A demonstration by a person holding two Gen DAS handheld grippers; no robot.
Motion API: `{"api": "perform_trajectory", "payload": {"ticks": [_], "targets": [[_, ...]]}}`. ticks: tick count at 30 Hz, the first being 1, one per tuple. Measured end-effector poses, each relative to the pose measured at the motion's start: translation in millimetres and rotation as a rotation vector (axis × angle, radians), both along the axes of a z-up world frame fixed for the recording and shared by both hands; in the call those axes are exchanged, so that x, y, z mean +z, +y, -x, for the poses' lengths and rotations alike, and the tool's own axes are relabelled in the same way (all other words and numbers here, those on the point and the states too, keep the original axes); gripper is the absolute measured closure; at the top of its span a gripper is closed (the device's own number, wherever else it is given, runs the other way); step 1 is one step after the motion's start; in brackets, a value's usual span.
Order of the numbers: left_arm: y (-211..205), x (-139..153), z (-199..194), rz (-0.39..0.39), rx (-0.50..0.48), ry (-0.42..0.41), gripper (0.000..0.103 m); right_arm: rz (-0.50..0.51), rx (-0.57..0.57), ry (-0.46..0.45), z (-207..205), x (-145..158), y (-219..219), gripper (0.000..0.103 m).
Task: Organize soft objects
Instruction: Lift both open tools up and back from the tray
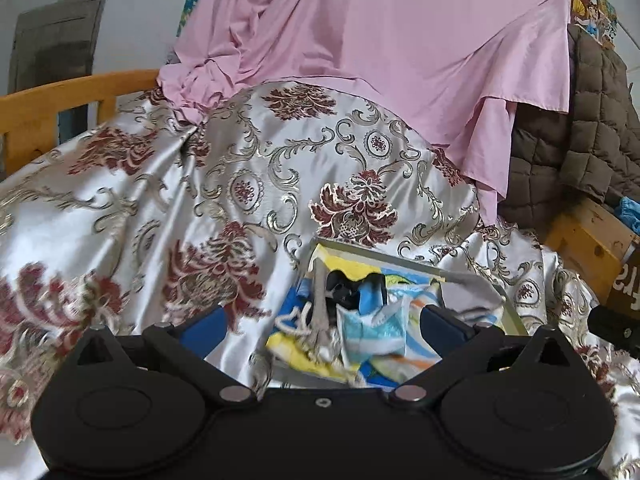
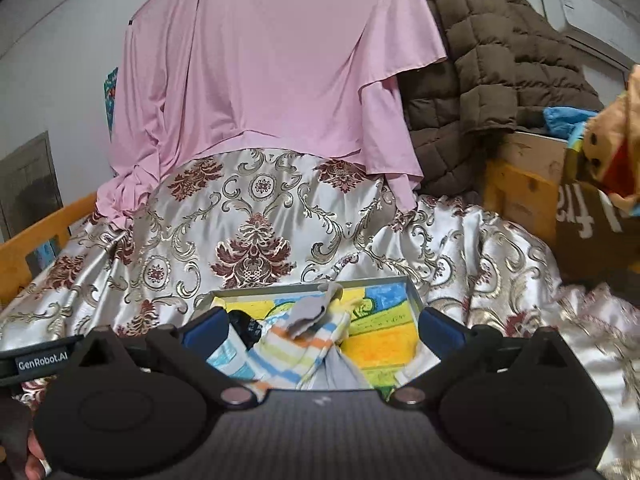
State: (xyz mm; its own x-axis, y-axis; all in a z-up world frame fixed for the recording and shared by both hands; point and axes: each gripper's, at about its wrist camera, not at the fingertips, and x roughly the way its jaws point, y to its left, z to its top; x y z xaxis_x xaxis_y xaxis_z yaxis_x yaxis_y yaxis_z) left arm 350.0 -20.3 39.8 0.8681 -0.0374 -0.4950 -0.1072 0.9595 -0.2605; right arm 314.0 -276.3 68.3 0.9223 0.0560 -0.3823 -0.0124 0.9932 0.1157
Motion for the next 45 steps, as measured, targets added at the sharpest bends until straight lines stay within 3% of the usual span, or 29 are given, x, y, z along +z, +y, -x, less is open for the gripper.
{"api": "perform_trajectory", "payload": {"ticks": [7, 18, 26, 37, 45], "targets": [[-4, 3, 51, -0.001, -0.003, -0.010, 0.001, -0.062, -0.015, 0.028, 45, 0, -4, 0.000], [-11, 17, 116, -0.042, -0.038, -0.065, 0.001, -0.060, -0.022, 0.038, 103, 0, 2, 0.000], [-4, 9, 170, -0.094, -0.038, -0.047, 0.001, -0.079, -0.013, 0.064, 144, -10, 10, 0.000], [9, 5, 202, -0.091, -0.017, -0.038, 0.001, -0.121, -0.001, 0.104, 174, -28, 17, 0.000], [8, 1, 213, -0.122, -0.027, -0.017, 0.001, -0.073, -0.009, 0.067, 193, -31, 28, 0.000]]}}
